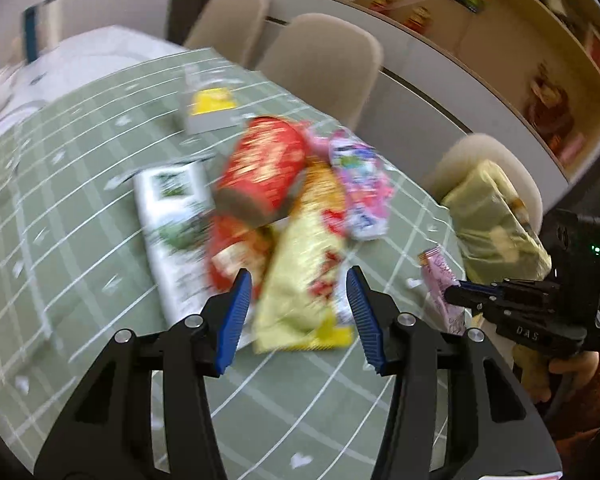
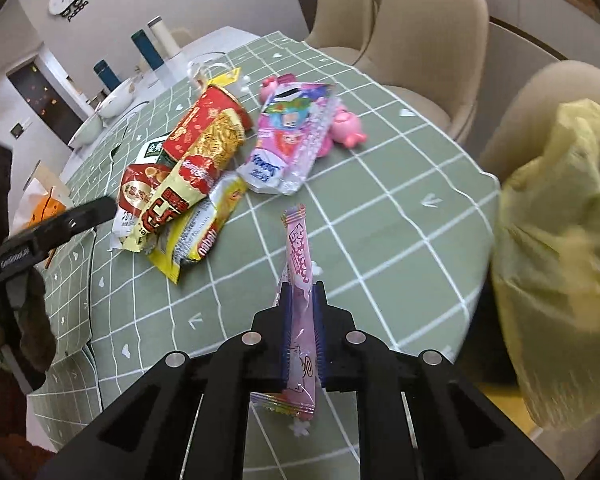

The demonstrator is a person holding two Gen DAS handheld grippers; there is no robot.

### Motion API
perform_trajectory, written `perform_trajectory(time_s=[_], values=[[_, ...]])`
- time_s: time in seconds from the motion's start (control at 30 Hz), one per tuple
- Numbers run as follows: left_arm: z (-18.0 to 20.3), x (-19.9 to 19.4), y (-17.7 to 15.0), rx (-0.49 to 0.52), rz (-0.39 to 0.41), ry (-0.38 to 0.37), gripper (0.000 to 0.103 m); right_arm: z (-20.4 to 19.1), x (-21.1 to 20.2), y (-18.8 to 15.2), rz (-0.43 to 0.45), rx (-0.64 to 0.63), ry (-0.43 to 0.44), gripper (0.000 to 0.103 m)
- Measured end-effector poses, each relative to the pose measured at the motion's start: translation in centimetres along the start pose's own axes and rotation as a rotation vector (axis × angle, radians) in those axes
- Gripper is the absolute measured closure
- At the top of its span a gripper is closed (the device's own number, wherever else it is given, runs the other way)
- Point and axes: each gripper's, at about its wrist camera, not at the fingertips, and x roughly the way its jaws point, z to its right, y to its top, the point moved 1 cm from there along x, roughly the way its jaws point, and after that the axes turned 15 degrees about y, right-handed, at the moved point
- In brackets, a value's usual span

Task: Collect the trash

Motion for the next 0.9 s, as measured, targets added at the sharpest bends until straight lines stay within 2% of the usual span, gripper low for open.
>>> perform_trajectory(time_s=[0.1,0.2,0.27,0.37,0.43,0.5,0.67,0.9], values=[[2.1,1.9,1.0,0.065,-0.021,0.041,0.056,-0.1,-0.3,-0.1,0.006,-0.004,-0.009,0.092],[3.3,4.3,1.8,0.089,-0.071,0.102,0.056,-0.9,-0.8,-0.3,0.009,-0.037,-0.014,0.092],[3.6,5.3,2.0,0.101,-0.099,0.113,0.057,-1.5,-1.2,-0.4,0.014,-0.064,-0.017,0.092],[3.4,5.8,1.9,0.069,-0.15,0.112,0.066,-1.9,-1.8,-0.7,0.02,-0.095,-0.03,0.092],[2.8,5.3,1.7,0.023,-0.173,0.073,0.073,-1.8,-2.2,-1.0,0.025,-0.098,-0.035,0.092],[2.4,4.6,1.3,-0.005,-0.185,0.057,0.075,-1.5,-2.8,-1.3,0.036,-0.082,-0.031,0.092],[2.2,1.5,-0.3,-0.029,-0.17,0.038,0.076,-1.4,-3.8,-1.7,0.065,-0.05,-0.025,0.092],[3.0,-2.7,-1.4,-0.039,-0.114,0.06,0.076,-2.2,-6.4,-2.2,0.134,-0.071,-0.016,0.091]])
